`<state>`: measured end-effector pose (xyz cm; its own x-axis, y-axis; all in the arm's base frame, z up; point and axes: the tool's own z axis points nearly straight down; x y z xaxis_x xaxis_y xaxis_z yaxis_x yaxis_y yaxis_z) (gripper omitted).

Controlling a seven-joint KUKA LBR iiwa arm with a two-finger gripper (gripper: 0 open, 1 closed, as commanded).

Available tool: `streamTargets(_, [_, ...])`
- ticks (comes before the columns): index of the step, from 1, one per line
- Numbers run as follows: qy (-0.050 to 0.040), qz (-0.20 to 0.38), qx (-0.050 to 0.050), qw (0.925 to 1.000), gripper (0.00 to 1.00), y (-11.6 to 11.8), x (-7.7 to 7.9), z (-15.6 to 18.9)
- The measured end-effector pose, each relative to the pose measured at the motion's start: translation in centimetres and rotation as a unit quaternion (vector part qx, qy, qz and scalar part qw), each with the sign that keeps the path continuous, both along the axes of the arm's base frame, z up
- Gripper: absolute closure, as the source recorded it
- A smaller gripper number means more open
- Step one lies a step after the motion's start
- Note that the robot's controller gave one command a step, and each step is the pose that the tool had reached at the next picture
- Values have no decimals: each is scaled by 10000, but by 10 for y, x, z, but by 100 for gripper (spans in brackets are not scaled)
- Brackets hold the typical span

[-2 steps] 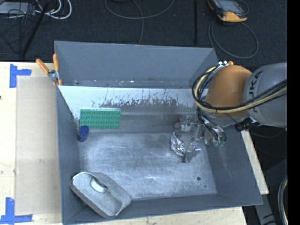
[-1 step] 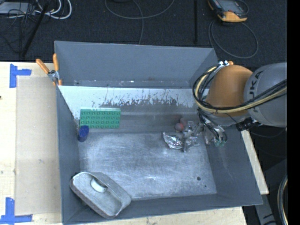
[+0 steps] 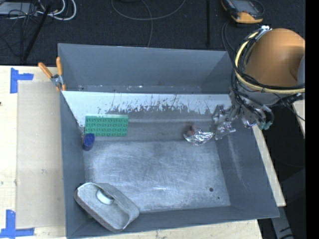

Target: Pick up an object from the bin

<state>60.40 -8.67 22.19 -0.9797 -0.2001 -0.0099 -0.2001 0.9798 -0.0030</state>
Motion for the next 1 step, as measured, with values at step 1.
streamTargets(1, [85, -208, 18, 9997, 100, 12, -8, -67])
